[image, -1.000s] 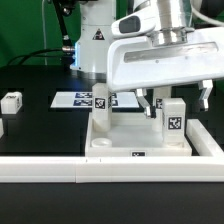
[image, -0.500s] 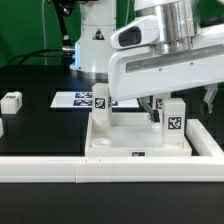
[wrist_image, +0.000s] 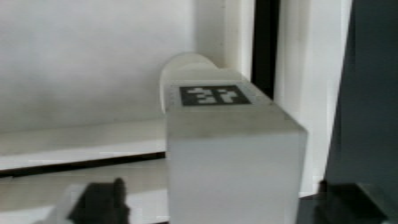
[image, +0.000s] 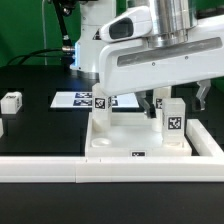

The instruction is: Assemble square table

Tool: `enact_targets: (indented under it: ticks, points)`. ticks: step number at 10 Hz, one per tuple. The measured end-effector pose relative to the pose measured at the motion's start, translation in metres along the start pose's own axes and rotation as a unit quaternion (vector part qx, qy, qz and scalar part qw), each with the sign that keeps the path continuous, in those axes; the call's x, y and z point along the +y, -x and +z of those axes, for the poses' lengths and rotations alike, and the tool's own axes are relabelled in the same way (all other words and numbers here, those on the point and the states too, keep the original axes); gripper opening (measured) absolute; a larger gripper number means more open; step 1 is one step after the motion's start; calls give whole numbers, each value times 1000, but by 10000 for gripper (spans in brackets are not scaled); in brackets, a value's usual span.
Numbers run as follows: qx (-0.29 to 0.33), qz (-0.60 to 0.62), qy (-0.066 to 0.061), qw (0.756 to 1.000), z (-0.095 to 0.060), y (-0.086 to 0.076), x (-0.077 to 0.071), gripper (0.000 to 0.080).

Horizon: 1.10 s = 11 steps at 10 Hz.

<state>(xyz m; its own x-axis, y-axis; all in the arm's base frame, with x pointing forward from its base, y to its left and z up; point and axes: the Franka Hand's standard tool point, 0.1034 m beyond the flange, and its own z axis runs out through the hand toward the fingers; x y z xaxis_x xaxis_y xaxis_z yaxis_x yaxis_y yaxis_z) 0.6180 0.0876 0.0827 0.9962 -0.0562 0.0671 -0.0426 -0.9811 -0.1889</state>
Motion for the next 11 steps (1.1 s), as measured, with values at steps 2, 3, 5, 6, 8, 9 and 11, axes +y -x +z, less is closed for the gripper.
enact_targets:
  ticks: [2, 3, 5, 6, 8, 9, 11]
  points:
    - [1, 9, 0, 1000, 0, 0, 0, 291]
    - [2, 48, 0, 999, 0, -1, 0, 291]
    - [4, 108, -1, 994, 1, -2, 0, 291]
    - [18, 173, -3, 985, 2, -10, -3, 291]
    - [20, 279, -8, 960, 3, -15, -11, 291]
    - [11, 361, -5, 933, 4, -12, -15, 291]
    - [11, 489, -10, 872, 6, -11, -13, 291]
